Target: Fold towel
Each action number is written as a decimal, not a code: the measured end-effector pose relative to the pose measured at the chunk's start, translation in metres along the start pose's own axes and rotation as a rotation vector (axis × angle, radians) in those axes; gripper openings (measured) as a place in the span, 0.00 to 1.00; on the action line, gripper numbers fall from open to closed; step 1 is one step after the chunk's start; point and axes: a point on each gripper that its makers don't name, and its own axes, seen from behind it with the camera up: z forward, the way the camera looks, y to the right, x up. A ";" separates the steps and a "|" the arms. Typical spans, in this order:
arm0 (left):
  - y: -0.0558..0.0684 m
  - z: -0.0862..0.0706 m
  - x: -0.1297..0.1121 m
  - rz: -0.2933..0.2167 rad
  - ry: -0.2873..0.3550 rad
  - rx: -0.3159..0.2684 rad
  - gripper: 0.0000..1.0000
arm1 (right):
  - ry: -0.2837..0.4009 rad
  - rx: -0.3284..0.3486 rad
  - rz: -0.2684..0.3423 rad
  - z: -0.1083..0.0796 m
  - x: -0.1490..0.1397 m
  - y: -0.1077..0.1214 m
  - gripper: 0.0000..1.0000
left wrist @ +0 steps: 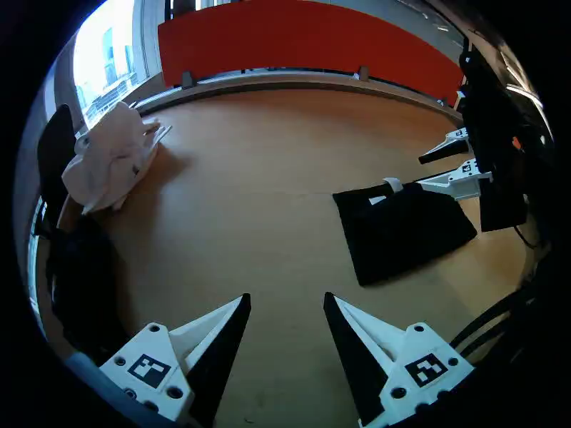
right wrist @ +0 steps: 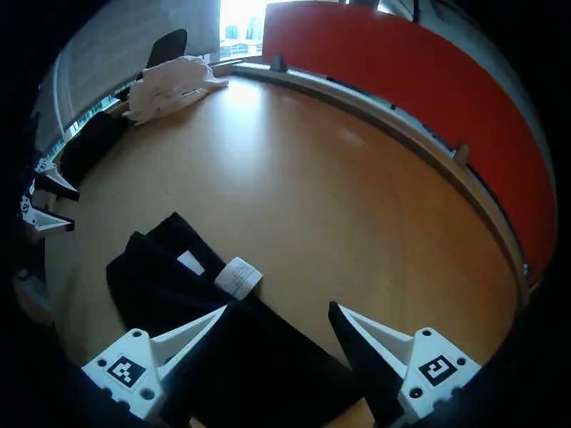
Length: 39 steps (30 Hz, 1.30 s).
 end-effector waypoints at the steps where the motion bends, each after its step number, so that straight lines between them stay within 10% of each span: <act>1: 0.000 0.000 0.000 0.001 0.000 0.000 0.75 | 0.000 -0.002 0.001 0.001 0.001 0.001 1.00; 39: 0.003 -0.003 0.000 0.005 0.006 0.008 0.75 | 0.003 -0.008 0.039 -0.024 -0.021 0.001 1.00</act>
